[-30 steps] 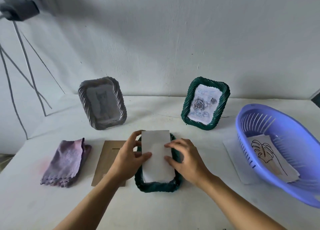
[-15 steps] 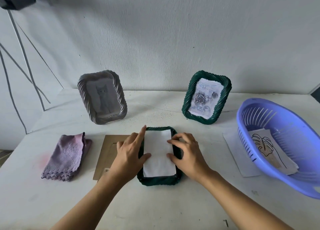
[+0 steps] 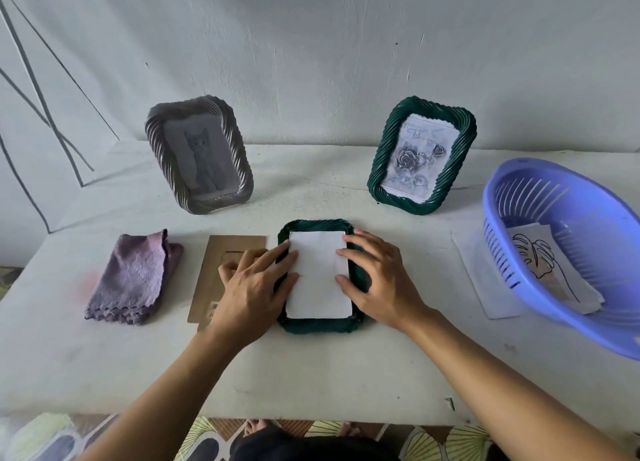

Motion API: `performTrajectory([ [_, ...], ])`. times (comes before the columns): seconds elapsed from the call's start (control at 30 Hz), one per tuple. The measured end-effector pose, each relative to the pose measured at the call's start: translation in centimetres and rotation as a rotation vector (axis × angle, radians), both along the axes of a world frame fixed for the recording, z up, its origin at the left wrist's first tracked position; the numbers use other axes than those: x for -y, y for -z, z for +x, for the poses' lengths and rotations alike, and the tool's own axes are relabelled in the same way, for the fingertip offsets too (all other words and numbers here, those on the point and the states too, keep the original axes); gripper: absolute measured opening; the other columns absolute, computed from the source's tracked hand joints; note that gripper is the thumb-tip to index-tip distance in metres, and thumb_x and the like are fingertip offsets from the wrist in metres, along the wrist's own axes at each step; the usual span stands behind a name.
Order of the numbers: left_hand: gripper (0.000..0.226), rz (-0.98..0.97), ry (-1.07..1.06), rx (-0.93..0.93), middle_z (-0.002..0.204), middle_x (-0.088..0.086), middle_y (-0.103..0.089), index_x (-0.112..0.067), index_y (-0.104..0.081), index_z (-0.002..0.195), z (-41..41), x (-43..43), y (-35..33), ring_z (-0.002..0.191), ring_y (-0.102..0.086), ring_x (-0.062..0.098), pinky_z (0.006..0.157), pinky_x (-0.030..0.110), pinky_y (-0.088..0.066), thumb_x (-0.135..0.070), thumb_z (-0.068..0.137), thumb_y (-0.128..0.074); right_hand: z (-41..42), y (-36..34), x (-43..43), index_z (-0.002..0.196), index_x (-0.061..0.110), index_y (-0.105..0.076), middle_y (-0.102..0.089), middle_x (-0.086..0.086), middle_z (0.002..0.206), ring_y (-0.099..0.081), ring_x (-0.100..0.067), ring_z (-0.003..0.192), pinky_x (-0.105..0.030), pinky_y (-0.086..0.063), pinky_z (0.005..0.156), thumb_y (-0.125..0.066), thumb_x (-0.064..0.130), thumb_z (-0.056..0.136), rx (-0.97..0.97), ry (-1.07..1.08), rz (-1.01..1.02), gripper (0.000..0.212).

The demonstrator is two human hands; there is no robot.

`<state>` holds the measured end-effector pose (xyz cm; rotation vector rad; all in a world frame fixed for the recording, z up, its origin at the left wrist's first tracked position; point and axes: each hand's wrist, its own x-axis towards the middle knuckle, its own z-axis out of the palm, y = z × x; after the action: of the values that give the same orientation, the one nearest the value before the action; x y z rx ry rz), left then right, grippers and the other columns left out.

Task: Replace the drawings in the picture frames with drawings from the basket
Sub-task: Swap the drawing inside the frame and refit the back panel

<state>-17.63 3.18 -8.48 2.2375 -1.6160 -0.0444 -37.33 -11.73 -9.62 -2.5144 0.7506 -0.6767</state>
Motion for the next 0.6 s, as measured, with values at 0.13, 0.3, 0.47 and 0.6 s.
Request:
performTrajectory([
  [0.13, 0.047, 0.034, -0.009, 0.011, 0.151, -0.019, -0.046, -0.041, -0.055, 0.137, -0.09, 0.05, 0.01, 0.123, -0.046, 0.014, 0.087, 0.04, -0.023, -0.055, 0.1, -0.031, -0.18, 0.16, 0.0, 0.119, 0.018, -0.069, -0.056, 0.001, 0.14, -0.039, -0.012, 0.141, -0.034, -0.03, 0.112, -0.063, 0.042, 0.087, 0.005, -0.007, 0.008, 0.04],
  [0.3, 0.046, 0.056, -0.021, 0.024, 0.152, -0.02, -0.044, -0.043, -0.052, 0.139, -0.17, 0.18, -0.07, 0.123, -0.045, 0.015, 0.088, 0.042, -0.024, -0.055, 0.1, -0.031, -0.11, 0.29, 0.07, 0.12, 0.017, -0.069, -0.056, 0.001, 0.141, -0.039, -0.011, 0.141, -0.031, -0.029, 0.112, -0.065, 0.039, 0.088, 0.017, -0.002, 0.021, 0.039],
  [0.47, 0.048, 0.053, -0.03, 0.004, 0.151, -0.021, -0.045, -0.044, -0.055, 0.136, -0.15, 0.39, -0.06, 0.123, -0.044, 0.014, 0.088, 0.04, -0.021, -0.059, 0.098, -0.03, -0.15, 0.14, 0.19, 0.117, 0.014, -0.07, -0.058, 0.0, 0.139, -0.042, -0.011, 0.139, -0.031, -0.031, 0.112, -0.069, 0.035, 0.085, 0.059, 0.006, 0.038, 0.038],
  [0.6, 0.048, 0.044, -0.026, 0.009, 0.15, -0.021, -0.047, -0.043, -0.058, 0.134, -0.07, 0.42, -0.18, 0.122, -0.045, 0.015, 0.085, 0.038, -0.019, -0.06, 0.096, -0.032, -0.2, 0.12, 0.25, 0.117, 0.015, -0.07, -0.058, 0.001, 0.139, -0.042, -0.01, 0.139, -0.033, -0.032, 0.112, -0.07, 0.034, 0.085, 0.065, 0.005, 0.052, 0.038],
])
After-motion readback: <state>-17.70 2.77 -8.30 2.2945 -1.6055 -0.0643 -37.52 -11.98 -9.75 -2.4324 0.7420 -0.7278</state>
